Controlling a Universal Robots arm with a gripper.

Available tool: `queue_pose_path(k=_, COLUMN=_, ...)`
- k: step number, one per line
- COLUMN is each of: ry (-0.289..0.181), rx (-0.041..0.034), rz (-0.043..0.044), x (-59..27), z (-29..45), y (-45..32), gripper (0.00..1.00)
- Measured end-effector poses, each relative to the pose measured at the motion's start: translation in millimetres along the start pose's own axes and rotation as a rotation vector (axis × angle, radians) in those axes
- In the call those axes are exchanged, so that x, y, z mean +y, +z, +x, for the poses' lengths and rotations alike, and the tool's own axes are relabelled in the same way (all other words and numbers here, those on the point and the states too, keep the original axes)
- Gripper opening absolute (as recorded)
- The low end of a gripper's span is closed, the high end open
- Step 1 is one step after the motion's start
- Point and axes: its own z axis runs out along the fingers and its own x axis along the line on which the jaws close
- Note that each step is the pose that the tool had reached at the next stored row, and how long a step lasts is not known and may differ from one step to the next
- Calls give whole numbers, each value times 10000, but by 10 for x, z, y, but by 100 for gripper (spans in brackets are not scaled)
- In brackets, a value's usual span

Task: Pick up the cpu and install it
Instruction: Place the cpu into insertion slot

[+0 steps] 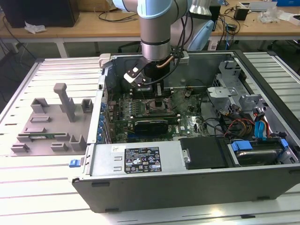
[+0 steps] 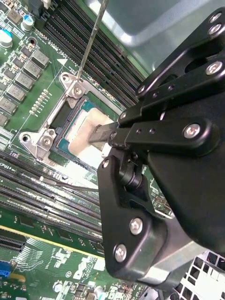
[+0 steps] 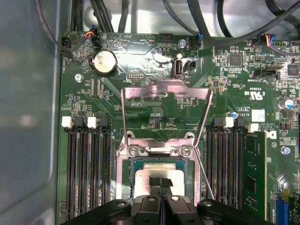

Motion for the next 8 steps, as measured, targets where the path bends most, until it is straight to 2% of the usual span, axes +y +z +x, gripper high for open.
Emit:
queue_pose_path(k=2, ry=-1, rx=1, rz=-1, x=0, z=0, y=1, gripper=11)
queue_pose_path(k=4, ry=5, rx=76, rz=-2, x=-2, z=1, y=14, gripper=11)
queue_pose_path(k=8, ry=5, rx=79, rz=0, x=-2, z=0, y=18, gripper=11)
